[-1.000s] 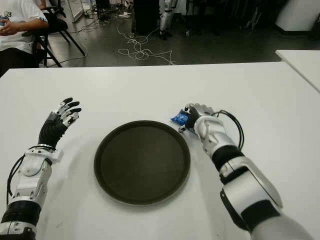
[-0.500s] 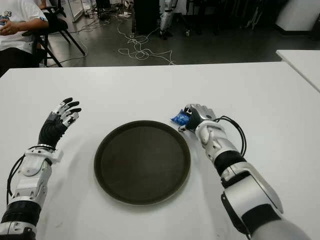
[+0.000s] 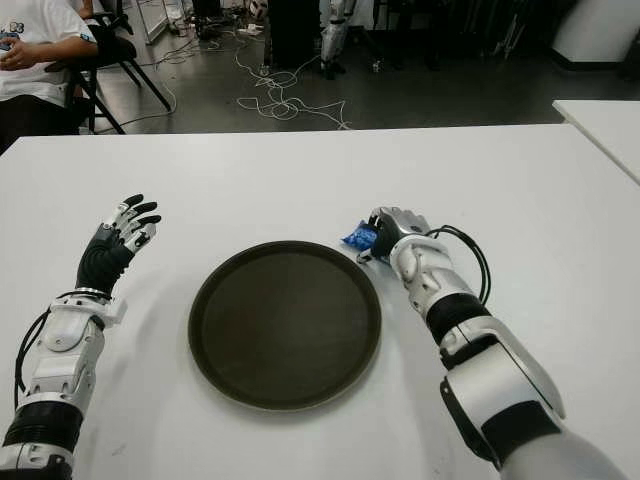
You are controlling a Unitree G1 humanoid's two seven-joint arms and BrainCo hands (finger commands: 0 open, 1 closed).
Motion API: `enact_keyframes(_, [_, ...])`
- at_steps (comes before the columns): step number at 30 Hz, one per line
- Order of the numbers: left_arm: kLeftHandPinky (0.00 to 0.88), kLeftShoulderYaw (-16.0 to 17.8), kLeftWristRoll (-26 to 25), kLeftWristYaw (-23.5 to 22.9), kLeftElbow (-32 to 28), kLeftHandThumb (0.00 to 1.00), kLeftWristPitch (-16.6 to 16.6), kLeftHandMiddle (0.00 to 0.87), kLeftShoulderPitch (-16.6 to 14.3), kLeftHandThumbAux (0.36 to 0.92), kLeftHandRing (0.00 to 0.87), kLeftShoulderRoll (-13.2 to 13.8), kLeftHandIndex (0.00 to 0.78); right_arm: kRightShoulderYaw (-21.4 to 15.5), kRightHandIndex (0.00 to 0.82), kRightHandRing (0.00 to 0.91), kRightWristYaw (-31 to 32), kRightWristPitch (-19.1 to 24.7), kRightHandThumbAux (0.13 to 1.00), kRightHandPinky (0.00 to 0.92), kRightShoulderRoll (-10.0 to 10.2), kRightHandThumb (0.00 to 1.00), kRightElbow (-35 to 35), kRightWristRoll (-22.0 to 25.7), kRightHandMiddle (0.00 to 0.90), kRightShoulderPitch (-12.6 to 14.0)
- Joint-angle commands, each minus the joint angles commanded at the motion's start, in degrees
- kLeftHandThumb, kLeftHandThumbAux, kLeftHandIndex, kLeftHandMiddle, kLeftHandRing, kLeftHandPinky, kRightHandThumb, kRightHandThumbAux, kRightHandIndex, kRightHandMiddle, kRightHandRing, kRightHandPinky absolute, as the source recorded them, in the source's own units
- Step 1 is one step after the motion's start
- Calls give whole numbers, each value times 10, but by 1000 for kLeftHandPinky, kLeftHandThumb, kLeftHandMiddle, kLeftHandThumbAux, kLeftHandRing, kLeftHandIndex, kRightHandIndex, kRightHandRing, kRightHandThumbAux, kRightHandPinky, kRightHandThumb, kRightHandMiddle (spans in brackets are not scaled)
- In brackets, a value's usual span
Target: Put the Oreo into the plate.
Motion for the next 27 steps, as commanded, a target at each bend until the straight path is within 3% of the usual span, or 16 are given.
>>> enact_keyframes(12, [163, 2, -5, -6, 1, 239, 3, 173, 0, 573, 162, 0, 81, 10, 530, 640, 27, 12, 906, 624, -4, 81, -12, -3, 647, 1])
enact_keyframes(27, [173, 1, -1, -3, 1, 228, -1, 180, 0, 585, 167, 2, 91, 16, 468, 654, 51, 36, 927, 647, -5, 30, -29, -4, 640, 4])
